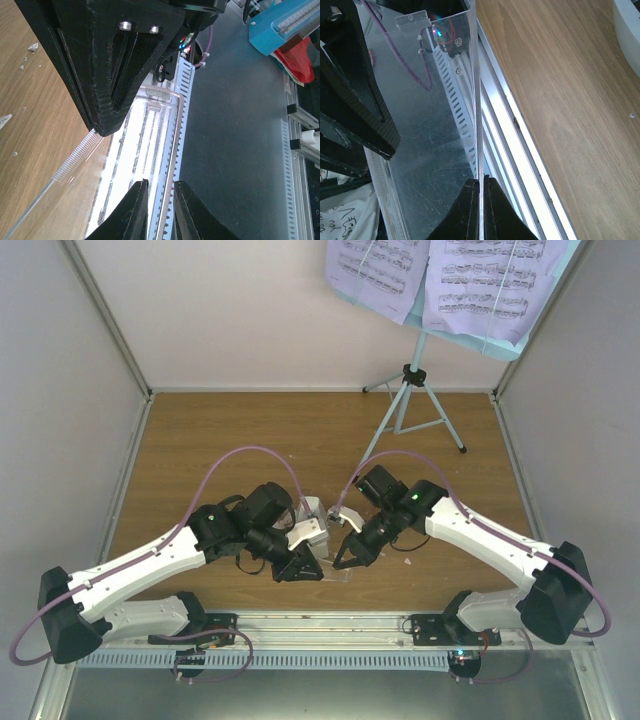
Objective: Pack up the instrument practice props
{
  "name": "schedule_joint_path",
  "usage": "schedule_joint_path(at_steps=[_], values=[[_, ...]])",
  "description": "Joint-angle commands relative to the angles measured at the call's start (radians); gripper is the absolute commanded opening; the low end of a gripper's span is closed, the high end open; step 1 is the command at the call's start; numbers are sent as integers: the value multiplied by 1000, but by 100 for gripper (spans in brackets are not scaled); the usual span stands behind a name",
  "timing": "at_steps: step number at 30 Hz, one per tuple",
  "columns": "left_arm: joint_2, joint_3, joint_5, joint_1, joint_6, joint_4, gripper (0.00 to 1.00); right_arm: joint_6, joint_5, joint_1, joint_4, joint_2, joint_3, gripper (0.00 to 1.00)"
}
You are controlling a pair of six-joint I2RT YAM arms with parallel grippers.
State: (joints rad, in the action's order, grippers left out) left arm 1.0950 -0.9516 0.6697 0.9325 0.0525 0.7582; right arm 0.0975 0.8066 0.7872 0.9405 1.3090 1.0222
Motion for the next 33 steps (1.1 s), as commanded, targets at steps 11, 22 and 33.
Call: schedule_joint_path(at_steps=[11,22,33], values=[[-23,28,80,8,9,-52,6,1,-42,3,-2,-10,23,1],[-75,38,92,8,44,-121,0,45,-172,-24,-9,-76,108,68],[-60,57,4,-39,210,-633,0,283,-189,-433,-500,-395,-10,100]])
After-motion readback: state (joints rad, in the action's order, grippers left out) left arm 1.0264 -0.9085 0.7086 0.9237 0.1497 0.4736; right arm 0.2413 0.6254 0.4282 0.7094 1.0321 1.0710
